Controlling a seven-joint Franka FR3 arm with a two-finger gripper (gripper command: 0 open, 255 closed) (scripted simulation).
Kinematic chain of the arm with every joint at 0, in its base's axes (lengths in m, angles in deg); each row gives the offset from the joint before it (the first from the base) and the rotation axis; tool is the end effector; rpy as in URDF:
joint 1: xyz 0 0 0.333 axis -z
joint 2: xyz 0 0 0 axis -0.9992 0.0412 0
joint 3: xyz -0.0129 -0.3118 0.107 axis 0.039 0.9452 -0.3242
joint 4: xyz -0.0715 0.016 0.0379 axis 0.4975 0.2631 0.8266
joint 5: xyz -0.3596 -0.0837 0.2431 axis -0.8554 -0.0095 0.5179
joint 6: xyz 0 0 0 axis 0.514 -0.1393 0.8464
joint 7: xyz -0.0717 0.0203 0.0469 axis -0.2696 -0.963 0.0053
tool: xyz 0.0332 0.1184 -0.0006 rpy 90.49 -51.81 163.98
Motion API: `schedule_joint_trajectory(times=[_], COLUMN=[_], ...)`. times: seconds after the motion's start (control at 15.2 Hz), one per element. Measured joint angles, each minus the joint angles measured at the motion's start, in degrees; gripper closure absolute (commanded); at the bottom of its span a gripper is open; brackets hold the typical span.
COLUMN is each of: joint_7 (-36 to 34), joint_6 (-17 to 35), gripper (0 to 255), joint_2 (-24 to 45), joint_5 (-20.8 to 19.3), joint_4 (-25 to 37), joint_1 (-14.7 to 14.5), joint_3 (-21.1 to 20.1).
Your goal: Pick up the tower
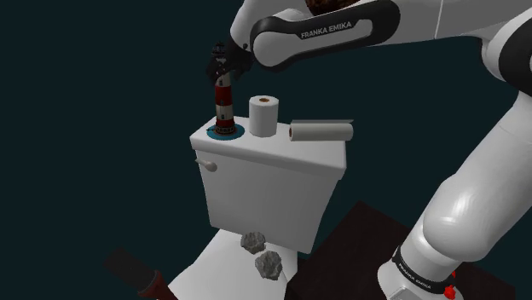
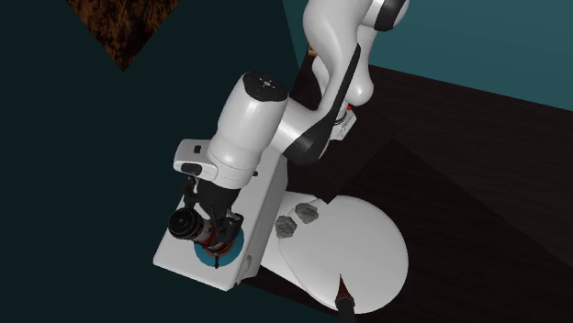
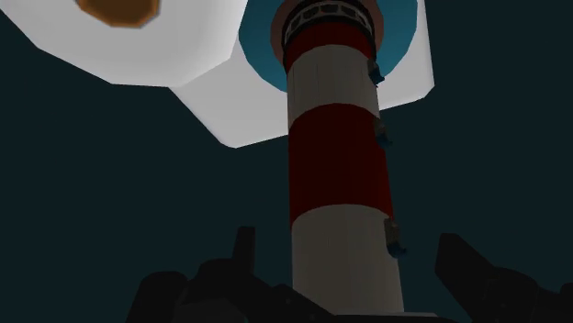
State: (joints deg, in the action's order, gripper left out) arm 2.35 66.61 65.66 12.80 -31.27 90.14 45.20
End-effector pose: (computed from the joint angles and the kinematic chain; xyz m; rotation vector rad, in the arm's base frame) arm 0.6210 0.1511 0.6037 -2.9507 -0.0634 -1.0693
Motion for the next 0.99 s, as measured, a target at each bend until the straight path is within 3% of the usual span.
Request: schedule_joint_trajectory(times=[0.07,0.13,0.99], joint_7=[-0.2,-0.3,0.0], joint_6=[0.5,0.8,-0.5], gripper=[0,255,255], joint_2=[0.0,0.0,-0.1], joint_5=[-0.1,-0.2,0.1], joint_4=[-0.5,-0.8,0.3], joint_1=[0.0,0.0,-0.1], joint_3=[0.0,0.0,0.0])
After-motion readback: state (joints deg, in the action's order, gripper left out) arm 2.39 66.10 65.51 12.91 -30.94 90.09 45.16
